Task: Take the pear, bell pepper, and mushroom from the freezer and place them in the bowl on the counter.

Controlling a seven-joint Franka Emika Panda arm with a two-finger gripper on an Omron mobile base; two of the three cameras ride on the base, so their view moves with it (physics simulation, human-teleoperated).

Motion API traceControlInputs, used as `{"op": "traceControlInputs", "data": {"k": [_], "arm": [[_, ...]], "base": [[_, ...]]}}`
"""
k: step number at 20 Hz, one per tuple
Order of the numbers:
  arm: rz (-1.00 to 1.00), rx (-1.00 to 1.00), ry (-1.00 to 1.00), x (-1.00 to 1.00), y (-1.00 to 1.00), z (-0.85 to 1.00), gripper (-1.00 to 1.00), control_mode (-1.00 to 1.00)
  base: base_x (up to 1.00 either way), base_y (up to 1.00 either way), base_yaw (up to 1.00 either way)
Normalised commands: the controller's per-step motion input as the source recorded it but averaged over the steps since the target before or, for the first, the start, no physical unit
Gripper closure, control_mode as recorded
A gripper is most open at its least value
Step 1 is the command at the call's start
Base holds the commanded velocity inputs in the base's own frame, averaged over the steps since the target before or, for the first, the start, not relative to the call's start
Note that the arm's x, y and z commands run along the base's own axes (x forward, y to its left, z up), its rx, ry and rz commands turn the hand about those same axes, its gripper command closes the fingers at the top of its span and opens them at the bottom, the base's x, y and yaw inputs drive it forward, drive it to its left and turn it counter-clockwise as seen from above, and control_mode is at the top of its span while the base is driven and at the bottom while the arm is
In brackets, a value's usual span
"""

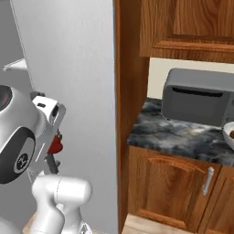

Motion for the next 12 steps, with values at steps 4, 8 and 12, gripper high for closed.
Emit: {"op": "traceControlInputs", "data": {"k": [4, 8, 12], "arm": [[0.00, 0.00, 0.00, 0.00, 0.00, 0.00, 1.00, 1.00], [0.00, 0.00, 0.00, 0.00, 0.00, 0.00, 1.00, 1.00], [0.00, 0.00, 0.00, 0.00, 0.00, 0.00, 1.00, 1.00]], "base": [[0.12, -1.00, -0.02], [0.24, -1.00, 0.00], [0.01, -1.00, -0.02]]}}
